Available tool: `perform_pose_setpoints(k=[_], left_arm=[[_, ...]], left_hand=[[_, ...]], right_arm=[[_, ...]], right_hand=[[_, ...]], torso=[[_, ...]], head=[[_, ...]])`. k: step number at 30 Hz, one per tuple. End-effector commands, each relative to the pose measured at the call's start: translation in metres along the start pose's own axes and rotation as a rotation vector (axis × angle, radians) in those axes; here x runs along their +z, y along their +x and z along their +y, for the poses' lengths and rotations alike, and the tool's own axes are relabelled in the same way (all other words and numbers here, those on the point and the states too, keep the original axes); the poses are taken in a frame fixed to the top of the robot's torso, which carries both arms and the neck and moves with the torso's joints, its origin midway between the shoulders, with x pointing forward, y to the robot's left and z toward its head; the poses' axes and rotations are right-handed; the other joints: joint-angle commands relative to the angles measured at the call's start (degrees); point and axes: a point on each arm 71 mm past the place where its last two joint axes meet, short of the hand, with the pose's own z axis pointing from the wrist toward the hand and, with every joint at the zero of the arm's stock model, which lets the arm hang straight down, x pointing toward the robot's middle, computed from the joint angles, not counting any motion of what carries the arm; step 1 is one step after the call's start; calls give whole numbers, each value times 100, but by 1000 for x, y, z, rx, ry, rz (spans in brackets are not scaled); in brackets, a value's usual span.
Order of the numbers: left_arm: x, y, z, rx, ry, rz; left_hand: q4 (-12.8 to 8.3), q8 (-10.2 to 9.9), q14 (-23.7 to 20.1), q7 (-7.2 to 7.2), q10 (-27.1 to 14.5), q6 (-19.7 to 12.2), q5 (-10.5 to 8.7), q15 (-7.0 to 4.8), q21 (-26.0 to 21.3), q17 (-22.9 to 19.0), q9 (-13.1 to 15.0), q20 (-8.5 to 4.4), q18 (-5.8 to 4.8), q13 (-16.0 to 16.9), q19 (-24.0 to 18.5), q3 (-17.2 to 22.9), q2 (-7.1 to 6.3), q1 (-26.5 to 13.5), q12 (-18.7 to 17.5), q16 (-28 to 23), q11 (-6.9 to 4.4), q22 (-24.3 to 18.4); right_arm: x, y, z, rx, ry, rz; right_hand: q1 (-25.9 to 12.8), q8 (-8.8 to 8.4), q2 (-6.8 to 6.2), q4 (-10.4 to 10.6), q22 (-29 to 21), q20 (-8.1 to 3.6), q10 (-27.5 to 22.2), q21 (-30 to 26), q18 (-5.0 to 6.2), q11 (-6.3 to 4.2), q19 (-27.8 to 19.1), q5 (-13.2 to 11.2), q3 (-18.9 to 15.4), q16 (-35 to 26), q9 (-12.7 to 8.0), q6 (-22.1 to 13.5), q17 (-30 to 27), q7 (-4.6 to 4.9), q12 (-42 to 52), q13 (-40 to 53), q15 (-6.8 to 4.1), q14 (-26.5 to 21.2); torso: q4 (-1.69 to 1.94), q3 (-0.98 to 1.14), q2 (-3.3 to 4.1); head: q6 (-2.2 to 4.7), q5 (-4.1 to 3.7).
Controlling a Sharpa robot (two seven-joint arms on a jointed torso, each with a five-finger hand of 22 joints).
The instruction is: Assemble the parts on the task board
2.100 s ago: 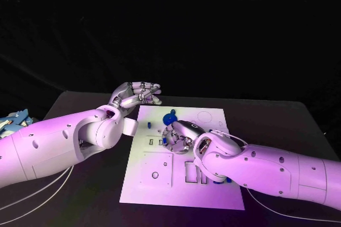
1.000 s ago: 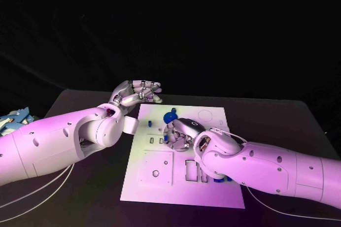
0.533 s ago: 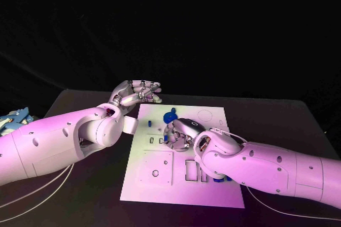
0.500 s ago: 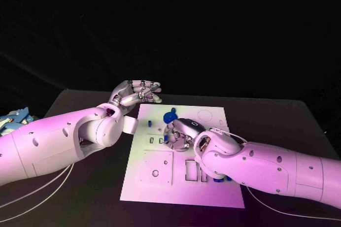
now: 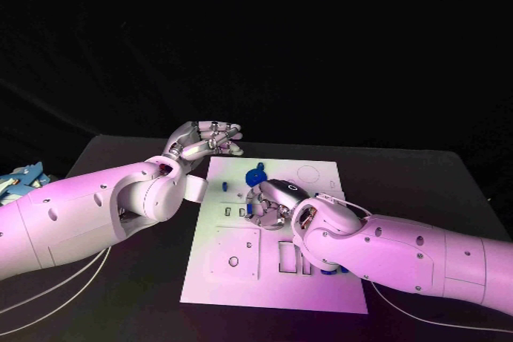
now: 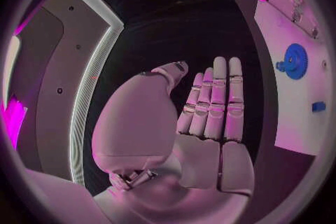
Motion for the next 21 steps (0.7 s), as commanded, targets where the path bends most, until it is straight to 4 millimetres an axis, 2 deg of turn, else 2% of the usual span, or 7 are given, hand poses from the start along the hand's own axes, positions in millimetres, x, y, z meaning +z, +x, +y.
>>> perform_pose_setpoints(k=[1,12,16,18,19,20,21], left_arm=[[0,2,-1,-9,3,16],[2,-3,5,48,-54,34],[2,-4,11,125,-120,83],[2,-5,16,188,-177,121],[2,-6,18,213,-199,137],[2,-6,21,245,-228,160],[2,-5,23,279,-258,187]], left_hand=[[-28,-27,-45,30,-37,-23,-26,-16,20,10,-5,-2,57,2,-46,1,-13,-51,-15,38,-5,9],[-2,-46,211,-39,271,20,-30,-115,278,263,1,-81,74,54,141,-73,-68,-218,70,474,-98,123],[219,65,745,-154,602,90,-36,-281,851,950,65,-275,68,238,618,-313,-125,-541,364,1697,-241,409],[361,280,810,-263,744,141,-28,-380,1253,1387,179,-372,70,528,770,-469,-86,-644,788,2462,-371,634],[440,435,1094,-318,790,142,-25,-444,1523,2127,271,-459,64,804,897,-566,-49,-685,1160,3182,-423,787],[515,657,1062,-335,530,10,-16,-460,1773,2438,414,-488,45,1284,781,-670,1,-625,1730,3520,-438,953],[572,727,1194,-353,547,-14,-20,-484,1857,2652,457,-503,64,1449,803,-716,20,-678,1958,3685,-463,1000]], right_arm=[[0,-1,1,3,-14,-12],[-18,-18,-4,39,-68,-112],[-31,-37,-14,111,-104,-162],[-40,-52,-26,191,-100,-185],[-43,-58,-31,225,-86,-191],[-47,-65,-38,272,-60,-197],[-50,-72,-46,321,-28,-204]], right_hand=[[-2,-138,-87,53,-30,61,-62,-56,8,42,-16,-72,-149,-14,-101,-176,1389,31,-56,-36,76,574],[116,-383,-120,360,-129,147,-205,-207,38,141,-83,-161,-746,-52,-338,-381,1280,135,-122,-145,165,545],[366,-398,-1,356,-180,148,-204,-277,55,133,-117,31,-756,-73,-390,-332,1222,128,-107,-145,159,530],[490,-368,99,349,-300,141,-236,-418,89,119,-200,148,-696,-119,-406,-250,1101,114,-127,-172,147,497],[512,-358,117,353,-310,136,-242,-434,92,114,-207,202,-686,-121,-413,-227,1098,109,-129,-177,143,496],[515,-351,120,361,-320,134,-252,-448,94,112,-213,249,-685,-126,-417,-211,1085,106,-135,-186,139,493],[518,-343,133,377,-372,130,-281,-509,108,108,-247,328,-680,-146,-424,-197,1034,104,-158,-214,136,479]], torso=[[-1,1,2],[-11,12,-27],[-23,9,-62],[-40,17,-100],[-40,19,-113],[-43,25,-129],[-49,29,-146]], head=[[1,-3],[11,8],[25,36],[17,65],[9,64],[12,59],[21,67]])
